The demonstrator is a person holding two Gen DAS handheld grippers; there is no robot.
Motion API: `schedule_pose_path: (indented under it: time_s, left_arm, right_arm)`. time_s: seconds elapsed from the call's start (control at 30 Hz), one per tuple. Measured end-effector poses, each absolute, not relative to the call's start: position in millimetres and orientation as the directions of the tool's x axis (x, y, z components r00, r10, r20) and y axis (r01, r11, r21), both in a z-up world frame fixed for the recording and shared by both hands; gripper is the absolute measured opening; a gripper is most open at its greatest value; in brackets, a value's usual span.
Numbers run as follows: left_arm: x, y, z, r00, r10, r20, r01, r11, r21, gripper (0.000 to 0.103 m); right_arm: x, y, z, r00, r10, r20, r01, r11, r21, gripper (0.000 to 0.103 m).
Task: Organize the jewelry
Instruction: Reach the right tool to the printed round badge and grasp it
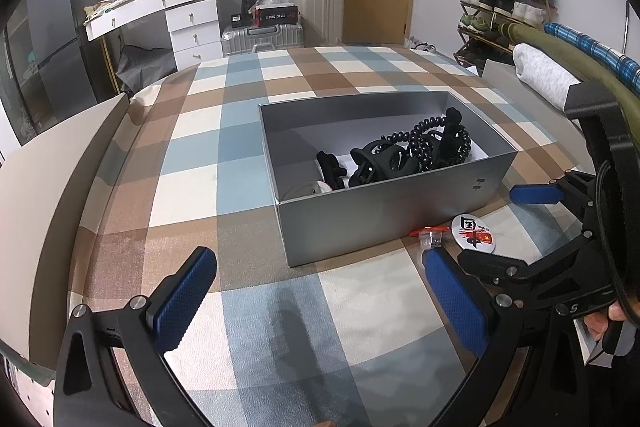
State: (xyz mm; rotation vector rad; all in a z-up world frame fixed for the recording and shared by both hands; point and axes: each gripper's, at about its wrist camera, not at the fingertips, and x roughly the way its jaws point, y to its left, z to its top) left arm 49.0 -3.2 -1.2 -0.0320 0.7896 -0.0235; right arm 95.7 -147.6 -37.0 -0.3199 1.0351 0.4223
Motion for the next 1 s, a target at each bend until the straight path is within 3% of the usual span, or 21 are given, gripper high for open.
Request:
schedule_pose_path:
  time_s: [0.17,0.6,0.87,1.0]
  left_arm:
    - [49,-4,-1,0.704,-0.034,-0.710,0.010,0.999,-0.038,0.102]
    - [49,-6,-3,0.696,-0.043,-0.717,0.017,0.999,-0.044,0.102]
    - [49,-7,-2,0.694,-0.049,-0.719,0.021,0.999,-0.047,0.102]
    - [48,-10,-3,0.688,-0.053,-0.723,0.030,0.999,-0.045,0.102]
  right_arm:
    - [94,-146,-37,0.447,0.187,-0.875,-0.487,0.871,-0.062,0.101]
    - [88,-143,-32,0.427,0.242,-0.871,-0.535,0.844,-0.028,0.069]
    - [78,-135,-29,0.408,0.274,-0.871,-0.599,0.801,-0.028,0.041]
    - [73,-133,-28,0.396,0.300,-0.868,-0.630,0.776,-0.019,0.041]
